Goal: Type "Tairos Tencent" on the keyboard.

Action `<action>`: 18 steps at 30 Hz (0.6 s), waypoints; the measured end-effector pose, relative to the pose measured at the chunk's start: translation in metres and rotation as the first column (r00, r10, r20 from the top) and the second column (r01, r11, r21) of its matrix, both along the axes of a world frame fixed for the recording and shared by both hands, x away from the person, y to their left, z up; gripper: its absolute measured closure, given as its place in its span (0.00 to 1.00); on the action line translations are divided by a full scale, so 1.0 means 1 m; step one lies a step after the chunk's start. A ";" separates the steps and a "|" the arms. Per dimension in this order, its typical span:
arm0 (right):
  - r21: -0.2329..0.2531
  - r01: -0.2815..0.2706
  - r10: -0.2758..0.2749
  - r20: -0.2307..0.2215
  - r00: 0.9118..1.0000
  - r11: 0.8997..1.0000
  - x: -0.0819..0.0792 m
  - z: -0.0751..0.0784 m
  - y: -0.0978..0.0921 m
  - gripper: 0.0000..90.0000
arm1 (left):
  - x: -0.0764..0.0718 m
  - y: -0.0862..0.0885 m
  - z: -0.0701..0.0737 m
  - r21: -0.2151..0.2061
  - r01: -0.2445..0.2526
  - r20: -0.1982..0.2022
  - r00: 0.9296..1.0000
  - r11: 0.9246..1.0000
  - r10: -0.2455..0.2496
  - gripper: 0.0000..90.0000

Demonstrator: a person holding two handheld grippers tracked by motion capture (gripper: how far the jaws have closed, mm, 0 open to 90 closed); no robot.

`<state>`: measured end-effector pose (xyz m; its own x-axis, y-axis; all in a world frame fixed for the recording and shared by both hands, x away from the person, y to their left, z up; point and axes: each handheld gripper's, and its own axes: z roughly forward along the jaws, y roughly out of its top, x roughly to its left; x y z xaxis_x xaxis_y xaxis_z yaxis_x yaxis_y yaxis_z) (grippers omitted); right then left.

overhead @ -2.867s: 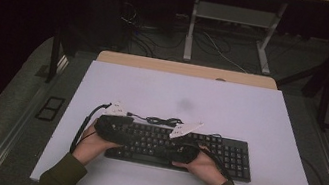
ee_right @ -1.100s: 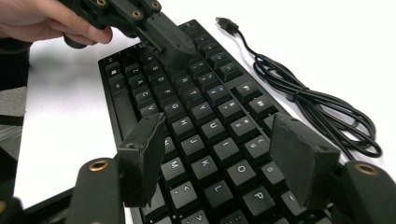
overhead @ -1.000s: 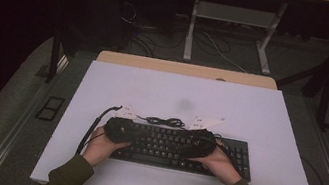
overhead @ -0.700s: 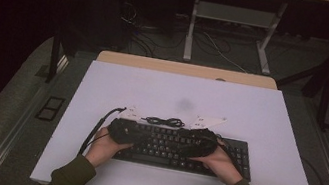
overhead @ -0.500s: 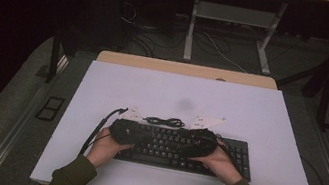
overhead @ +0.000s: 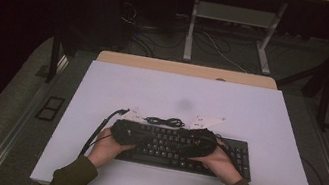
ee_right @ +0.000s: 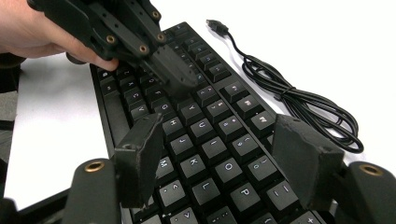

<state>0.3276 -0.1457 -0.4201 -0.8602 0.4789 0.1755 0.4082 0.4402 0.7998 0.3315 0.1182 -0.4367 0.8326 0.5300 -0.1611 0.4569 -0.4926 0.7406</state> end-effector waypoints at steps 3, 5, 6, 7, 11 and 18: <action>0.000 0.000 0.000 0.001 1.000 1.000 0.000 0.000 0.000 0.37 | 0.000 0.000 0.000 0.002 -0.001 0.004 1.000 1.000 0.001 0.99; 0.000 0.001 -0.001 0.002 1.000 1.000 0.000 0.000 -0.001 0.37 | 0.000 0.000 0.001 0.001 -0.002 0.004 1.000 1.000 0.002 0.99; 0.000 0.000 0.000 0.002 1.000 1.000 0.000 0.000 -0.001 0.37 | 0.000 0.000 0.001 0.001 -0.003 0.002 1.000 1.000 0.003 0.99; 0.000 0.000 0.000 0.003 1.000 1.000 0.000 0.000 -0.001 0.37 | 0.000 0.001 0.002 -0.001 0.000 0.003 1.000 1.000 0.000 0.99; 0.003 0.006 -0.006 -0.001 1.000 1.000 0.000 0.001 -0.001 0.37 | -0.001 0.003 0.005 -0.034 -0.012 0.009 1.000 0.999 0.013 0.98; 0.019 0.020 -0.020 -0.005 1.000 1.000 0.000 0.002 -0.007 0.36 | -0.002 0.008 0.010 -0.043 -0.014 0.018 1.000 0.999 0.015 0.92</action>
<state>0.3280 -0.1523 -0.4182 -0.8496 0.4924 0.1888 0.4205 0.4163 0.8062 0.3298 0.1266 -0.4266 0.8281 0.5346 -0.1688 0.4497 -0.4536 0.7695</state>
